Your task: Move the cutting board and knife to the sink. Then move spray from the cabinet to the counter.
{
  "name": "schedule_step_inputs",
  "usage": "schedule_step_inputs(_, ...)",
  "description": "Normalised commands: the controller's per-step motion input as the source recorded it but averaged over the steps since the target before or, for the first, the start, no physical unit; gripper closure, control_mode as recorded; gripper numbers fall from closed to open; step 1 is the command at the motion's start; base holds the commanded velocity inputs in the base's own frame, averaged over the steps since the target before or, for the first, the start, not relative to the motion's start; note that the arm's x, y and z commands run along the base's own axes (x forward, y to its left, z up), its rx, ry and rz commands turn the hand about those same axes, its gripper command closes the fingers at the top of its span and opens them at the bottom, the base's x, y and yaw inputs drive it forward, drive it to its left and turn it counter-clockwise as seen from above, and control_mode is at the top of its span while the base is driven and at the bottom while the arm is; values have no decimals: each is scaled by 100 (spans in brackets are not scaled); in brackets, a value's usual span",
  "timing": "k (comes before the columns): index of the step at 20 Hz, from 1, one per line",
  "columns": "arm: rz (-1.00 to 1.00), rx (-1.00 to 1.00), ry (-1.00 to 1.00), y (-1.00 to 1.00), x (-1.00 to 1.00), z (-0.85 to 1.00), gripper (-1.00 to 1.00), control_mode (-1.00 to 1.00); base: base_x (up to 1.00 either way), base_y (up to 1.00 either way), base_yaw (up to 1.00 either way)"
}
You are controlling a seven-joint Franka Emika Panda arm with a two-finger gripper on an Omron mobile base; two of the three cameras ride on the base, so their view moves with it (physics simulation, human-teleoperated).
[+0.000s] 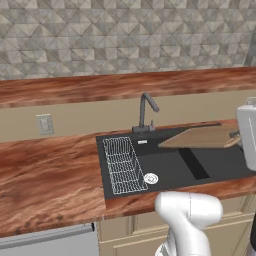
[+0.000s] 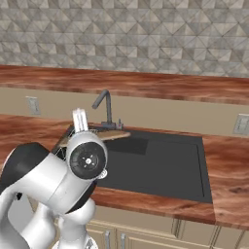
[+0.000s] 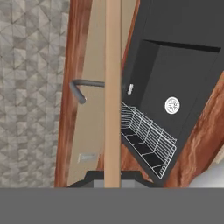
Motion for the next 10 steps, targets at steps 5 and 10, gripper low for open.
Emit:
schedule_step_inputs(5, 2, -2, 0, -1, 22, -3, 100, -100, 0, 0, 0)
schedule_step_inputs(10, 10, -11, -21, 0, 20, -10, 100, -100, 0, 0, 0)
